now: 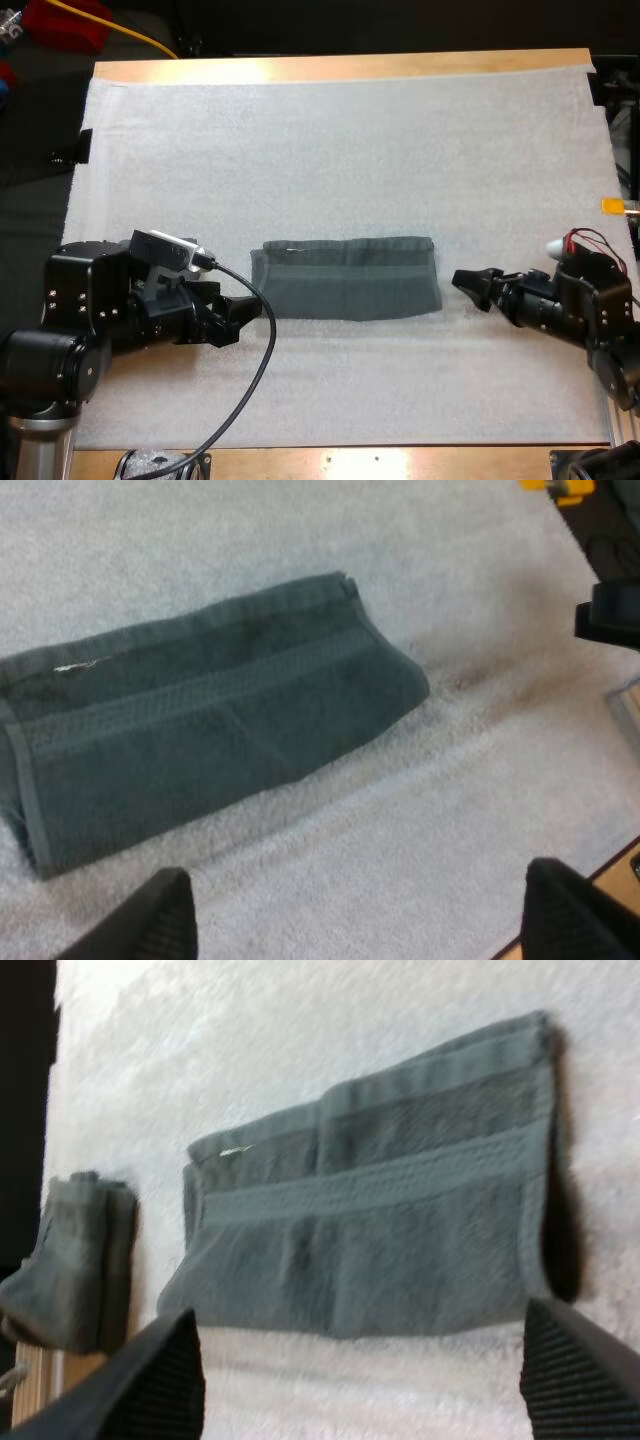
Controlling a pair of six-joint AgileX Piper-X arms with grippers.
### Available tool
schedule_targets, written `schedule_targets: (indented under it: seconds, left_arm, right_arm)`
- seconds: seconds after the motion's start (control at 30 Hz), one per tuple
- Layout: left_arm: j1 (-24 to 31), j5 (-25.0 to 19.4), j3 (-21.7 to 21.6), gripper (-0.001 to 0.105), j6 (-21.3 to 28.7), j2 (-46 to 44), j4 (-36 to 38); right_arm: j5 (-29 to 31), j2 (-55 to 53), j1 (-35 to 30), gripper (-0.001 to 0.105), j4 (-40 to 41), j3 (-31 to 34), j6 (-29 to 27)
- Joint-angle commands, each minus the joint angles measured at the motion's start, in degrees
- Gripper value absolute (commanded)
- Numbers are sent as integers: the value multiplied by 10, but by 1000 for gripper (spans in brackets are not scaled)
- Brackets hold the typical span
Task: Pick towel from pile, fold and stack
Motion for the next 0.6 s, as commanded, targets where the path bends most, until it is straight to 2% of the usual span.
schedule_targets:
  seconds: [0.0,0.33,0.4,0.57]
  left_arm:
    - [0,9,-3,65,-3,0,-5]
    - [0,15,-3,65,-7,0,-6]
    - [0,19,-3,65,-11,0,-6]
    - [0,50,-3,65,-25,0,-23]
  right_arm:
    - [5,8,-15,65,0,-5,-17]
    - [-32,118,-77,65,-6,-50,-94]
    - [-36,147,-83,65,-13,-58,-96]
    - [-73,221,-87,65,-44,-65,-107]
